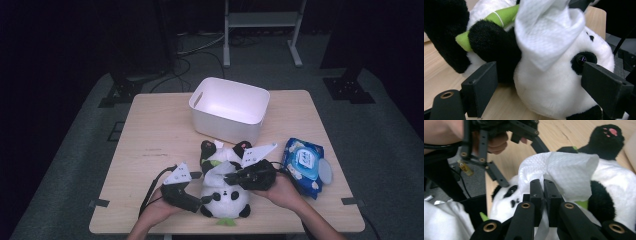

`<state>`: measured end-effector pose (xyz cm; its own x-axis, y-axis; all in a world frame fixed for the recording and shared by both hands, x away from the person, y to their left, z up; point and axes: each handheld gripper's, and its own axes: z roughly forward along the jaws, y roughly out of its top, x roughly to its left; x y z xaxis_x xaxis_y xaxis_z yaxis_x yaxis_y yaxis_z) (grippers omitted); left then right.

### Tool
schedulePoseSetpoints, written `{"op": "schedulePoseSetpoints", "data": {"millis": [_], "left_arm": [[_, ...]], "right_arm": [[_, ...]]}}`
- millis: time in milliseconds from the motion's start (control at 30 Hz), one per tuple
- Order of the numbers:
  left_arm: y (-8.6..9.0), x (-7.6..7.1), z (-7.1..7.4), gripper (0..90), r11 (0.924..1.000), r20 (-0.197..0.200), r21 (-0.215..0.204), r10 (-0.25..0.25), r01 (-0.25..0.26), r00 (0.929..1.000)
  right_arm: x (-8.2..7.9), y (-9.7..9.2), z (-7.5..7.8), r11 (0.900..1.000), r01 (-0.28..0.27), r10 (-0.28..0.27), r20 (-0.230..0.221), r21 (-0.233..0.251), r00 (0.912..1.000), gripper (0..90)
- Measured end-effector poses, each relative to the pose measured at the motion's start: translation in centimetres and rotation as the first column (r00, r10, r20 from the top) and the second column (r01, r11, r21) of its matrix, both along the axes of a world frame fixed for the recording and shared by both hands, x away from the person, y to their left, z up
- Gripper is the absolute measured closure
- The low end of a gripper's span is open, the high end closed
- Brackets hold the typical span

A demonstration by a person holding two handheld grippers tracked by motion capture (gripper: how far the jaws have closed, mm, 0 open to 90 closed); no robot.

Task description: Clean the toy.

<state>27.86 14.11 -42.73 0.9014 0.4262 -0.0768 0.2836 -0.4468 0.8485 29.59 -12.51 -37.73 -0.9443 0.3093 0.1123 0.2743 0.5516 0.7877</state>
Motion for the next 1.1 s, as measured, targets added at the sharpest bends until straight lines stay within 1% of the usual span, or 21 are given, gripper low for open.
{"op": "schedulePoseSetpoints", "data": {"millis": [133, 200, 300, 333, 367, 500, 567, 667, 767, 833, 900, 967, 1100], "left_arm": [[-0.1, 0.0, 0.0, 13.0, 1.0, 0.0, 0.001, -0.003, 0.003, 1.0], [-0.1, 0.0, 0.0, 13.0, 1.0, -0.003, 0.0, -0.003, 0.003, 1.0], [-0.2, 0.0, 0.0, 13.0, 1.0, 0.001, 0.006, -0.008, 0.008, 1.0], [-0.3, -0.1, 0.0, 13.0, 1.0, -0.001, 0.004, -0.008, 0.008, 1.0], [-0.4, -0.1, 0.0, 13.0, 1.0, -0.003, 0.002, -0.008, 0.008, 1.0], [-0.6, -0.1, 0.0, 13.0, 0.9999, -0.001, 0.004, -0.013, 0.013, 0.9999], [-0.7, -0.1, 0.0, 13.0, 0.9999, -0.002, 0.006, -0.014, 0.014, 0.9999], [-0.7, 0.0, 0.1, 13.0, 0.9998, 0.0, 0.007, -0.017, 0.017, 0.9999], [-0.8, 0.0, 0.1, 13.0, 0.9998, 0.001, 0.008, -0.018, 0.018, 0.9998], [-0.8, 0.0, 0.1, 13.0, 0.9998, 0.0, 0.008, -0.019, 0.019, 0.9998], [-0.9, 0.0, 0.2, 13.0, 0.9998, -0.001, 0.008, -0.018, 0.018, 0.9998], [-0.9, 0.0, 0.2, 13.1, 0.9998, 0.0, 0.009, -0.018, 0.018, 0.9998], [-0.8, 0.0, 0.2, 13.6, 0.9997, 0.001, 0.009, -0.021, 0.021, 0.9998]], "right_arm": [[-0.9, -0.1, 0.4, 0.9984, -0.056, 0.056, -0.02, 0.008, 0.9982, 86.8], [-1.7, -0.1, 0.4, 0.995, -0.098, 0.099, -0.045, 0.019, 0.9941, 86.9], [-2.7, -0.3, 0.1, 0.9905, -0.138, 0.138, -0.06, 0.001, 0.9887, 86.8], [-3.0, -0.4, -0.1, 0.99, -0.141, 0.14, -0.061, -0.01, 0.9883, 86.8], [-3.3, -0.7, -0.3, 0.9903, -0.136, 0.134, -0.063, -0.028, 0.989, 86.8], [-3.4, -2.3, -1.0, 0.9947, -0.098, 0.096, -0.067, -0.029, 0.9931, 86.9], [-3.3, -3.3, -1.3, 0.9974, -0.068, 0.067, -0.07, -0.023, 0.9953, 86.9], [-3.2, -4.8, -1.9, 0.9991, -0.035, 0.033, -0.076, -0.025, 0.9966, 86.9], [-3.1, -6.0, -2.6, 0.9992, -0.004, 0.001, -0.085, -0.04, 0.9964, 86.8], [-3.0, -6.9, -3.0, 0.9994, 0.017, -0.02, -0.097, -0.03, 0.9951, 86.9], [-3.0, -7.2, -3.2, 0.9995, 0.024, -0.026, -0.105, -0.019, 0.9941, 86.9], [-3.0, -7.0, -3.2, 0.9998, 0.017, -0.017, -0.106, -0.008, 0.9942, 86.9], [-2.9, -5.6, -2.5, 0.9999, -0.014, 0.014, -0.081, 0.0, 0.9966, 86.8]]}}
